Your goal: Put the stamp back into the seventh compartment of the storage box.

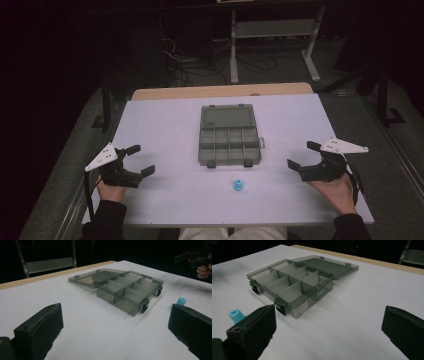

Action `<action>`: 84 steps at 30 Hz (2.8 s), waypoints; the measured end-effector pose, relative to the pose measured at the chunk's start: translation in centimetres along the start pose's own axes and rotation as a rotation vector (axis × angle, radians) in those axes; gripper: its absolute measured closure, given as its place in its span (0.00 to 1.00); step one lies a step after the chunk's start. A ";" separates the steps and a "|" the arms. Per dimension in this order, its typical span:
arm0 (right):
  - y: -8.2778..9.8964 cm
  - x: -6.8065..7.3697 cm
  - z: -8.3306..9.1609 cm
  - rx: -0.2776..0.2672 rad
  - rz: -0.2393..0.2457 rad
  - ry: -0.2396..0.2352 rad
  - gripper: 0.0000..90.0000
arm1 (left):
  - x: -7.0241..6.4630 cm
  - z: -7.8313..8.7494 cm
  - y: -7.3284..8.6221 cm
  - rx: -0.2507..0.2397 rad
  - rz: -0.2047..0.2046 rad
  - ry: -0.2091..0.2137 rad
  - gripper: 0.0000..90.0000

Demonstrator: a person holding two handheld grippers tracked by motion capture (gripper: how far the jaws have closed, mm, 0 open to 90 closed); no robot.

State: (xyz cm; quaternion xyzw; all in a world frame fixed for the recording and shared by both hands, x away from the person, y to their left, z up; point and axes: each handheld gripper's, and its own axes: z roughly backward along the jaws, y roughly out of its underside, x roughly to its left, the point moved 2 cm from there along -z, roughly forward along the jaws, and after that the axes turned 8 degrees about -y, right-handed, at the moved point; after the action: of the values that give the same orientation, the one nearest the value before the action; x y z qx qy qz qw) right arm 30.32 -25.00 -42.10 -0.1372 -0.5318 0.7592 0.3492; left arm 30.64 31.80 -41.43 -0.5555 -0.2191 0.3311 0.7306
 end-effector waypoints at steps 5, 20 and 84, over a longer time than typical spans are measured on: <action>0.1 0.2 0.1 0.002 0.004 -0.002 0.00 | -0.1 0.0 0.0 -0.003 0.000 -0.001 0.00; -0.3 0.9 -0.1 0.033 0.007 -0.027 0.00 | -0.1 -0.1 0.1 0.010 -0.008 -0.007 0.00; -2.8 6.5 -5.4 0.229 0.136 -0.221 0.00 | -0.2 -0.1 0.1 0.014 -0.013 -0.004 0.00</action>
State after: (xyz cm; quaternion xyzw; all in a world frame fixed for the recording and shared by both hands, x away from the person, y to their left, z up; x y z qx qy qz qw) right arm 29.87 -16.25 -40.62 -0.0478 -0.4666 0.8471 0.2498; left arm 30.58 31.63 -41.50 -0.5483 -0.2217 0.3291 0.7362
